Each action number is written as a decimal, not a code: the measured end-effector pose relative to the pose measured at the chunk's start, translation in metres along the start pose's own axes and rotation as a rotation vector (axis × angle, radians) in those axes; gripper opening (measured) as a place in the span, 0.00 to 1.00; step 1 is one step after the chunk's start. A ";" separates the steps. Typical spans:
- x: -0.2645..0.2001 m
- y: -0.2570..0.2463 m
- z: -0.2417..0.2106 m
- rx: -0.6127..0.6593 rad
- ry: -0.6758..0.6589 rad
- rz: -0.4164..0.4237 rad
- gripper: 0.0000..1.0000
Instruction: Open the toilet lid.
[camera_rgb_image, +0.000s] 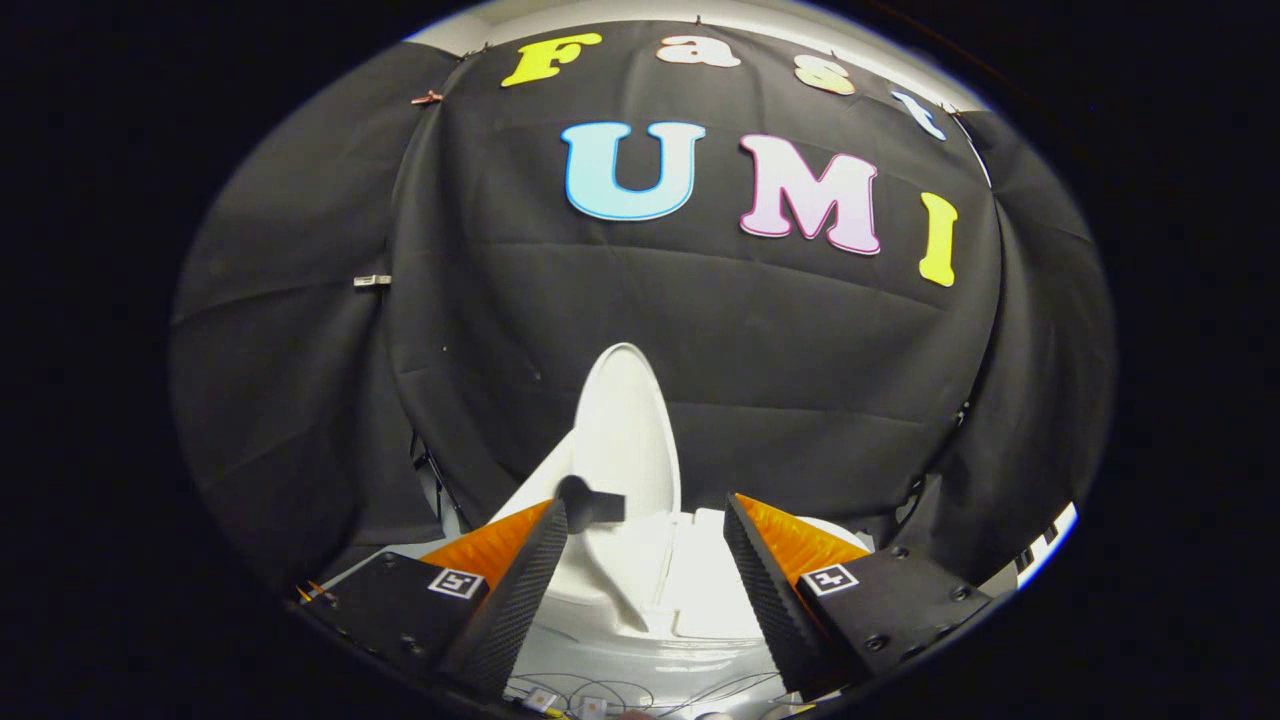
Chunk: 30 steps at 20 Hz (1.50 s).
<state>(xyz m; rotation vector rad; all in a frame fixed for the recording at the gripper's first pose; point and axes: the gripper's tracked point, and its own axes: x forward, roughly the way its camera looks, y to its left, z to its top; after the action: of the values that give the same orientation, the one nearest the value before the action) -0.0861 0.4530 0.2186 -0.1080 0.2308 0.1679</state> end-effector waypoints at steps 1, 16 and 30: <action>-0.001 -0.014 0.005 0.010 -0.019 0.003 0.99; 0.002 -0.262 -0.028 0.055 -0.204 -0.109 0.99; -0.012 -0.288 -0.048 0.050 -0.260 -0.066 0.99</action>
<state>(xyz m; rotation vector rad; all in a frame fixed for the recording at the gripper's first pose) -0.0570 0.1627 0.1999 -0.0436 -0.0280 0.1090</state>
